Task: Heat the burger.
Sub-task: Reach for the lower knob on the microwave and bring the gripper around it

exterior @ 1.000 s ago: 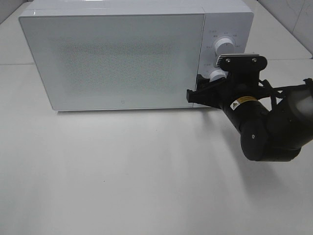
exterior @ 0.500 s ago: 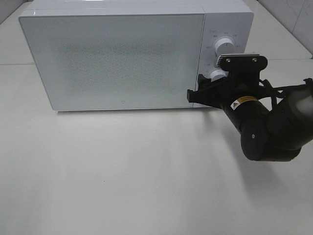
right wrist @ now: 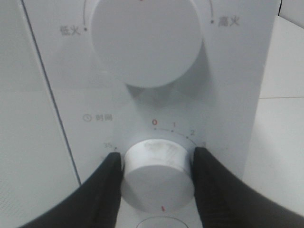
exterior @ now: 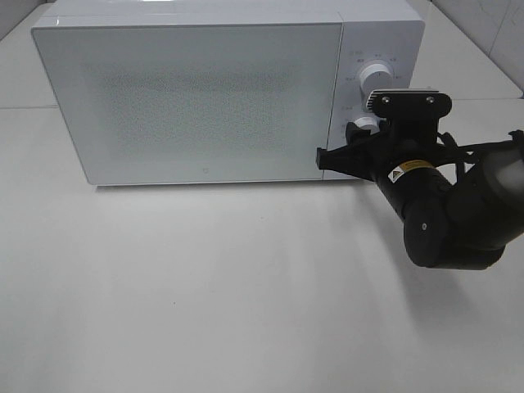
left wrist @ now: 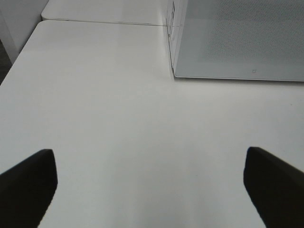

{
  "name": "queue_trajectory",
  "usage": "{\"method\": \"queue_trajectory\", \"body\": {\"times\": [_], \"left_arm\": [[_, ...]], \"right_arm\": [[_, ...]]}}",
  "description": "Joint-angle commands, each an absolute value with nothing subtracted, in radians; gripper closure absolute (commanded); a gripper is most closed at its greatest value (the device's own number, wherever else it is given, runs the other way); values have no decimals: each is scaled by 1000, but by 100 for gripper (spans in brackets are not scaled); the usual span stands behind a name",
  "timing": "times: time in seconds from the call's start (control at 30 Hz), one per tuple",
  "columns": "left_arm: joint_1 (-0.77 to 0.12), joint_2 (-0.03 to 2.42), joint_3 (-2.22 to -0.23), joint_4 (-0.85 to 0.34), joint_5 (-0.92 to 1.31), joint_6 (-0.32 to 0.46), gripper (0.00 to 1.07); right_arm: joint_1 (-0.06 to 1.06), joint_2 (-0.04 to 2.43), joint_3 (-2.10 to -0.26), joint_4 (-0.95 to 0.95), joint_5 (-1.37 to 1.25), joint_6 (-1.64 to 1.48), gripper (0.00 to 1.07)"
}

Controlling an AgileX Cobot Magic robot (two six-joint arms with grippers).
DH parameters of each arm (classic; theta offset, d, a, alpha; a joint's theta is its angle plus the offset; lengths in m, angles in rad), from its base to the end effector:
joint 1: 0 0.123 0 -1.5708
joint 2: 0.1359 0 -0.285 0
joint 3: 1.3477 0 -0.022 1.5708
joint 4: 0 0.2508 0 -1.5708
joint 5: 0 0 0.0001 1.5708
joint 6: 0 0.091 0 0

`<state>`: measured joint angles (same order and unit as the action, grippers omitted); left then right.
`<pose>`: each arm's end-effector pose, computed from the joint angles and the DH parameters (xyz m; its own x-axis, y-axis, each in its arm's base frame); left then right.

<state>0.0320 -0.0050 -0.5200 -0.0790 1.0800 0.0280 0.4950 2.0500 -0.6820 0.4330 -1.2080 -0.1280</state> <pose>-0.0087 -0.0066 0.2814 -0.4498 -0.0237 -0.8928 0.0260 0.9989 -0.0396 0.3166 0.1303 0.1128 -0.0964 -0.0159 -0.9952 -0.0904 0.9959 -0.0071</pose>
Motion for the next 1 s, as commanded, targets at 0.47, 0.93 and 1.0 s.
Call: {"method": "queue_trajectory", "body": {"times": [0.47,0.93,1.0], "left_arm": [[33,-19,-517,-77,1071,25,7],[33,-19,-517,-77,1071,25,7],[33,-19,-517,-77,1071,25,7]], "right_arm": [[494,2049,-693,404,-1338,1031,96],[494,2049,-693,376,-1340,1673,92],[494,2049,-693,376,-1347,1708,91]]}}
